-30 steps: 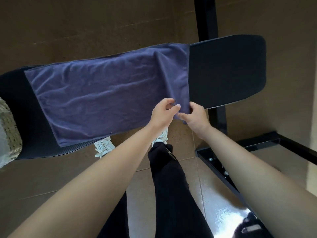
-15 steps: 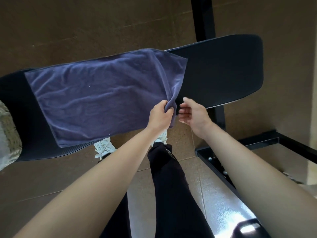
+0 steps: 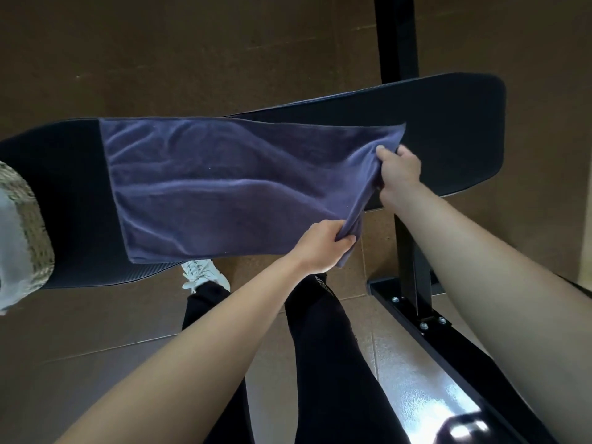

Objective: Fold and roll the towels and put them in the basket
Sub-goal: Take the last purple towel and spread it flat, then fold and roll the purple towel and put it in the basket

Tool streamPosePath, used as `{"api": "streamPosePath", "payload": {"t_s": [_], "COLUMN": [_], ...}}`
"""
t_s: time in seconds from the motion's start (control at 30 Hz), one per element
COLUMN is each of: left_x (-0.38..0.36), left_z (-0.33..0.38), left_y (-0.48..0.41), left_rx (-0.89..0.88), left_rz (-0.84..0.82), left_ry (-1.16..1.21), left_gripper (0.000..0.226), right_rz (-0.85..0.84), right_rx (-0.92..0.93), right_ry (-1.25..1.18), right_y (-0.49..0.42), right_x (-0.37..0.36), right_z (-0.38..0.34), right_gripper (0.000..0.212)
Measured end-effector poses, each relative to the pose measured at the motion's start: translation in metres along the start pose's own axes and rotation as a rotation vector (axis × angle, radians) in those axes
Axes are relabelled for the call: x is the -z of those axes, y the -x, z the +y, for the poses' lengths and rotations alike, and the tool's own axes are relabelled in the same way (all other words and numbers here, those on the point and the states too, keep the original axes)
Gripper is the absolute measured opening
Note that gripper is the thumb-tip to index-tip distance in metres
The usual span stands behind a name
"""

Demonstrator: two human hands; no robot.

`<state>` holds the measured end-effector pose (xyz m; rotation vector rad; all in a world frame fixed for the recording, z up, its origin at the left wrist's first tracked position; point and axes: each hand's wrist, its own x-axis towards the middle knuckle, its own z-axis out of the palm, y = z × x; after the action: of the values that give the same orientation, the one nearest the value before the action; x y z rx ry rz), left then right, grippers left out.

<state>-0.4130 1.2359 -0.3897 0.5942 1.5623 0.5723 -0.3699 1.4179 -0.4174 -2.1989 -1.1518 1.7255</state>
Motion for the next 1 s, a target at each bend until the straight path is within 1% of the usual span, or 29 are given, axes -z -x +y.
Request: {"api": "streamPosePath", "payload": {"t_s": [0.03, 0.1, 0.2, 0.3, 0.37, 0.43, 0.47, 0.53, 0.6, 0.73, 0.83, 0.93, 1.0], "left_x": [0.000, 0.002, 0.008, 0.020, 0.029, 0.039, 0.045, 0.057, 0.071, 0.096, 0.114, 0.128, 0.135], "left_z": [-0.001, -0.003, -0.011, -0.022, -0.034, -0.046, -0.053, -0.070, -0.088, -0.125, -0.154, -0.184, -0.201], "left_y": [0.001, 0.005, 0.016, 0.033, 0.046, 0.057, 0.064, 0.076, 0.088, 0.112, 0.127, 0.140, 0.149], "left_rx": [0.000, -0.001, 0.007, 0.053, 0.081, 0.118, 0.134, 0.162, 0.192, 0.241, 0.315, 0.364, 0.387], "left_rz": [-0.013, 0.002, 0.105, 0.206, 0.249, 0.328, 0.381, 0.480, 0.569, 0.755, 0.849, 0.834, 0.791], "left_ry": [0.004, 0.028, 0.091, 0.176, 0.278, 0.363, 0.386, 0.414, 0.406, 0.329, 0.292, 0.247, 0.209], "left_gripper": [0.029, 0.024, 0.006, 0.014, 0.016, 0.022, 0.023, 0.018, 0.012, 0.027, 0.035, 0.045, 0.046], "right_rz": [0.022, 0.036, -0.032, -0.130, -0.219, -0.296, -0.322, -0.380, -0.425, -0.489, -0.501, -0.473, -0.448], "right_rx": [0.042, 0.105, 0.144, 0.153, 0.152, 0.164, 0.167, 0.162, 0.157, 0.174, 0.191, 0.197, 0.228], "right_ry": [0.034, 0.069, 0.081, 0.040, 0.017, 0.023, 0.026, 0.012, 0.018, 0.127, 0.206, 0.288, 0.340], "right_y": [0.000, 0.005, 0.020, 0.036, 0.046, 0.057, 0.063, 0.077, 0.090, 0.110, 0.126, 0.139, 0.146], "right_x": [0.001, 0.001, -0.007, -0.022, -0.036, -0.056, -0.068, -0.095, -0.125, -0.182, -0.219, -0.254, -0.276], "right_z": [-0.003, -0.009, -0.015, -0.016, -0.015, -0.013, -0.012, -0.010, -0.007, 0.003, 0.011, 0.019, 0.024], "right_gripper": [0.009, 0.012, 0.010, 0.009, 0.015, 0.022, 0.022, 0.014, 0.010, 0.009, 0.008, 0.009, 0.013]}}
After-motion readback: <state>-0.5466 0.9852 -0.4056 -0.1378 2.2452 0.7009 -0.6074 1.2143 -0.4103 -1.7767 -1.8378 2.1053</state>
